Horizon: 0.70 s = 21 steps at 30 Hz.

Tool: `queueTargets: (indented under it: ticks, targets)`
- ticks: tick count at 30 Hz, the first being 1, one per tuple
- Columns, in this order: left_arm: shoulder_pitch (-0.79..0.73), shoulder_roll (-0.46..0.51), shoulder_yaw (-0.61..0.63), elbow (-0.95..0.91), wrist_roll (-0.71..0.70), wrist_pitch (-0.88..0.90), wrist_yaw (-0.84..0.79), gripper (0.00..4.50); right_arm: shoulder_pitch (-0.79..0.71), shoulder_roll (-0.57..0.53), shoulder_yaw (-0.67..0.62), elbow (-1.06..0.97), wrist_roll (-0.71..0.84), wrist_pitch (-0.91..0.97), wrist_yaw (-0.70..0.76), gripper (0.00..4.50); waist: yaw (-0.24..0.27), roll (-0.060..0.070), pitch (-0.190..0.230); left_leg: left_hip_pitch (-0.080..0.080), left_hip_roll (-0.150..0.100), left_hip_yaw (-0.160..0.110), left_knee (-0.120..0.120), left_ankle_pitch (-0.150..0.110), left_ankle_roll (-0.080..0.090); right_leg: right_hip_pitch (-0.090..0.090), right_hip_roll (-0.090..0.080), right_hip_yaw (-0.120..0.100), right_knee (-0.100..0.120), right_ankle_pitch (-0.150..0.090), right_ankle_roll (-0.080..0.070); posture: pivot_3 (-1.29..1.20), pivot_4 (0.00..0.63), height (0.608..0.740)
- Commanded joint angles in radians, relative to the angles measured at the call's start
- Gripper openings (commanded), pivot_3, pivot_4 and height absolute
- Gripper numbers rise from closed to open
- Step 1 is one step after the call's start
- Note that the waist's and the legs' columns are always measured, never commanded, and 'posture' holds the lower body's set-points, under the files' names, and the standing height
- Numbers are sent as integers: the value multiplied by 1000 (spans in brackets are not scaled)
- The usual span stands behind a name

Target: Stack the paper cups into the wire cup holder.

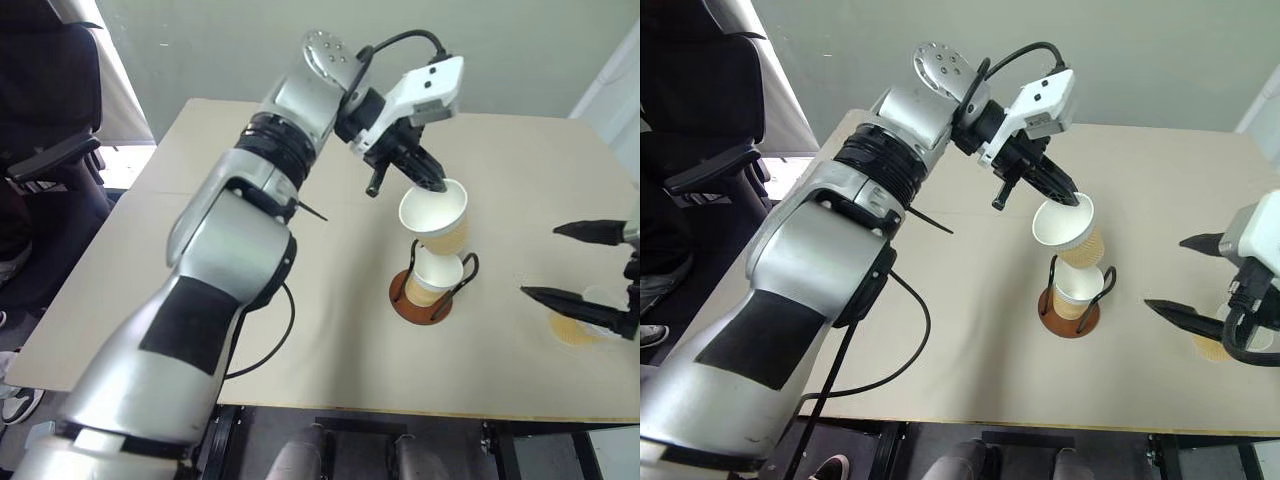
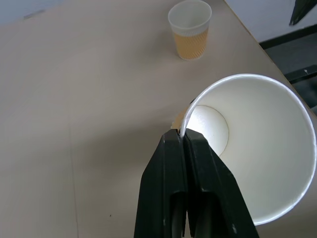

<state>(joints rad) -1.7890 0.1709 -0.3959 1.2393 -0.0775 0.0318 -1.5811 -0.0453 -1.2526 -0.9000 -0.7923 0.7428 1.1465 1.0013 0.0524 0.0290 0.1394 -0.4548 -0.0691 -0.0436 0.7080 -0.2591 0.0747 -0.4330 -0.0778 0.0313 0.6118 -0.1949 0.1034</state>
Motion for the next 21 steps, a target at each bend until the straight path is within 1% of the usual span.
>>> queueTargets:
  ticks: [1, 14, 21]
  targets:
    - [-28, -13, 22, -16, 2, -14, -33, 40, -10, -15, -87, -35, 13, 43, -4, 4438, 0, 0, 0, 0, 0, 0, 0, 0, 0, 0, 0, 0, 0, 0, 0, 0, 150, 740]
    - [-14, -46, -37, -39, -17, -22, -33, 40, -12, 17, -173, -118, 60, 165, -39, 4438, 1, 0, 0, 0, 0, 1, 2, 0, 1, 0, 0, 1, 2, 0, 1, 0, 150, 740]
    - [0, -37, -75, -45, -22, -43, -33, 40, -12, 15, -168, -109, 63, 163, -47, 4438, 1, 0, 0, 0, -1, 1, 7, -2, 3, 0, 0, 1, 4, -1, 3, 0, 150, 740]
